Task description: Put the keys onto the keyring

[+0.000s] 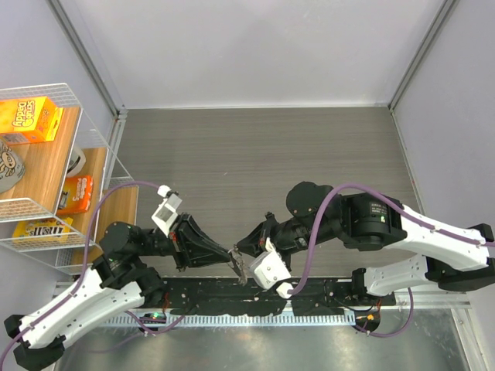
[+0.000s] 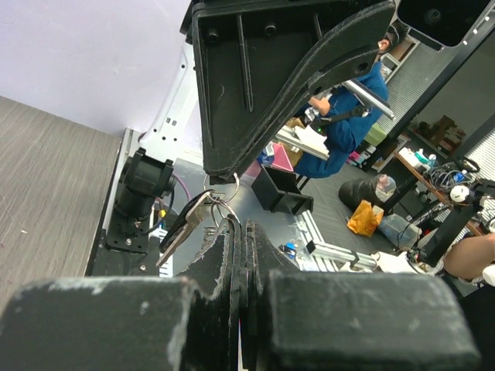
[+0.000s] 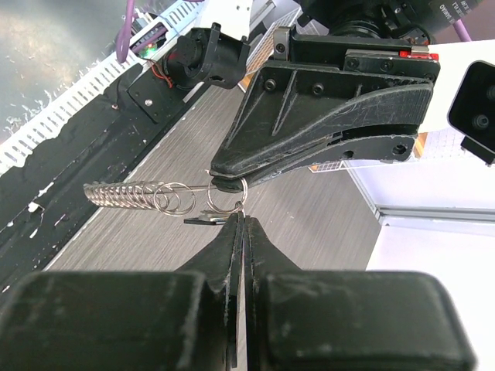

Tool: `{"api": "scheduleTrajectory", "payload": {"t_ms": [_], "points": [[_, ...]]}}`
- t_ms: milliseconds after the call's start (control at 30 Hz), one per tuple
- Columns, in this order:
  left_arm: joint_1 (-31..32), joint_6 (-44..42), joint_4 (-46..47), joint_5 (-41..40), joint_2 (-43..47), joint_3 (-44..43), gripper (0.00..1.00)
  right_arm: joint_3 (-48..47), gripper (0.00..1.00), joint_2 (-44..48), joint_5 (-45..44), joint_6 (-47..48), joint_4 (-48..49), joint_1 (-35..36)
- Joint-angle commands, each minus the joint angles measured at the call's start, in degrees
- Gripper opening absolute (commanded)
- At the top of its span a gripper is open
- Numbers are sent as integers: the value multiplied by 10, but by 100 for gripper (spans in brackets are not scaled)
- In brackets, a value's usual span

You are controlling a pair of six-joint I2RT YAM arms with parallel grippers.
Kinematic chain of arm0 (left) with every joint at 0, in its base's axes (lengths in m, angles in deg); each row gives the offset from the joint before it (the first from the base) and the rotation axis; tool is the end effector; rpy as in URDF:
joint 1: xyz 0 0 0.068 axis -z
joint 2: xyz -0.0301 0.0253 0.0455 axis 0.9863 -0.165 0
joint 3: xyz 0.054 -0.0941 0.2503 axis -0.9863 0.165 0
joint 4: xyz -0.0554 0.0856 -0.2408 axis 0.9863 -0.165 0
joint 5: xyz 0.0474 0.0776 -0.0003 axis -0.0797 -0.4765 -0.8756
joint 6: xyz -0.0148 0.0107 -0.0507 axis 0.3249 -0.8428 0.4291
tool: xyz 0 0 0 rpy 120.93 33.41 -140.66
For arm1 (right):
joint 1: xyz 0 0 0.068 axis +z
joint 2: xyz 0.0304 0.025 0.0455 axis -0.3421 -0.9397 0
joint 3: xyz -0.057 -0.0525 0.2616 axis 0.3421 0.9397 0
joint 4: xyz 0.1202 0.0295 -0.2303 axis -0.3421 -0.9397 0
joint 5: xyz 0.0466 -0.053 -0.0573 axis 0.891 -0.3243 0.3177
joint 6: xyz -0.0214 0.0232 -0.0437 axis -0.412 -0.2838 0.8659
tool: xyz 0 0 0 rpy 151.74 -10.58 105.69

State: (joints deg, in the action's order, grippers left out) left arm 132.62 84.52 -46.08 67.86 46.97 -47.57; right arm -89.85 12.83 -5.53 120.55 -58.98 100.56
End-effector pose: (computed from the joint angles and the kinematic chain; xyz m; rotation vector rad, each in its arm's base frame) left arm 0.0487 -0.1003 0.3510 0.8027 1.3626 -1.8413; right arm 0.0257 0.2235 0.4614 -2.0106 0.5125 0.5579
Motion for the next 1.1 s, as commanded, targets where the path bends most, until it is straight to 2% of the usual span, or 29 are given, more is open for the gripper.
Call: {"api": "scheduleTrajectory", "payload": {"t_ms": [0,267,533,1067], "points": [[1,26,67,-10,10,6,0,16,5,15,-23,-10,50,0],[1,55,88,-25,23,28,0,93,5,57,-19,-28,137,0],[1,63,97,-18,25,26,0,146,5,81,11,44,178,0],[1,61,72,-21,37,22,0,104,5,69,50,123,160,14]]}}
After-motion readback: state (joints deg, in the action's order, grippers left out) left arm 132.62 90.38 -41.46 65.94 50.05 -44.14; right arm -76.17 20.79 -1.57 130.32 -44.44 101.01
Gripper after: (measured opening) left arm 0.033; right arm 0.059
